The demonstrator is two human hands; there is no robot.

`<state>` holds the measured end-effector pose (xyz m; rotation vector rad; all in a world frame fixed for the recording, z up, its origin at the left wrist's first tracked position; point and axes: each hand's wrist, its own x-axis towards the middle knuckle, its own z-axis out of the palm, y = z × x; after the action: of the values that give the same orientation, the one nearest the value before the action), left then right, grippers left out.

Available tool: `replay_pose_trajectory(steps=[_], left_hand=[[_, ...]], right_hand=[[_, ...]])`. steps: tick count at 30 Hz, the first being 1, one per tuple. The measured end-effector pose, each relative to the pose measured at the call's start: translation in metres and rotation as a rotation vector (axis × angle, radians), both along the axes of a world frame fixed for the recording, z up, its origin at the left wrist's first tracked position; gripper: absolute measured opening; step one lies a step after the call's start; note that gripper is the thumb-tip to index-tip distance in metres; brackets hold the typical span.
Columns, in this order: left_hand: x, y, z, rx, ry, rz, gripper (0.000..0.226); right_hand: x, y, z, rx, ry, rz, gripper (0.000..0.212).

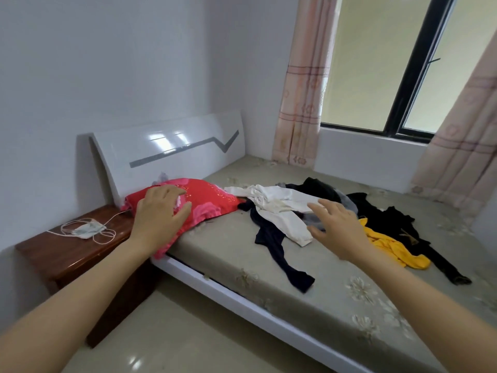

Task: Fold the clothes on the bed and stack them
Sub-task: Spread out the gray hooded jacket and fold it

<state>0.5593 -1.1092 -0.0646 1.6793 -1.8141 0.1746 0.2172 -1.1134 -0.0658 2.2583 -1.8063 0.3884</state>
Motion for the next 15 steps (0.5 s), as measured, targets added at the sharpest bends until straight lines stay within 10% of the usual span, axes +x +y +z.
replay_pose_trajectory(steps=[15], left_hand=[[-0.084, -0.275, -0.048, 0.150, -0.035, -0.224, 0.083]], right_hand=[[-0.065, -0.213, -0.052, 0.069, -0.048, -0.101, 0.050]])
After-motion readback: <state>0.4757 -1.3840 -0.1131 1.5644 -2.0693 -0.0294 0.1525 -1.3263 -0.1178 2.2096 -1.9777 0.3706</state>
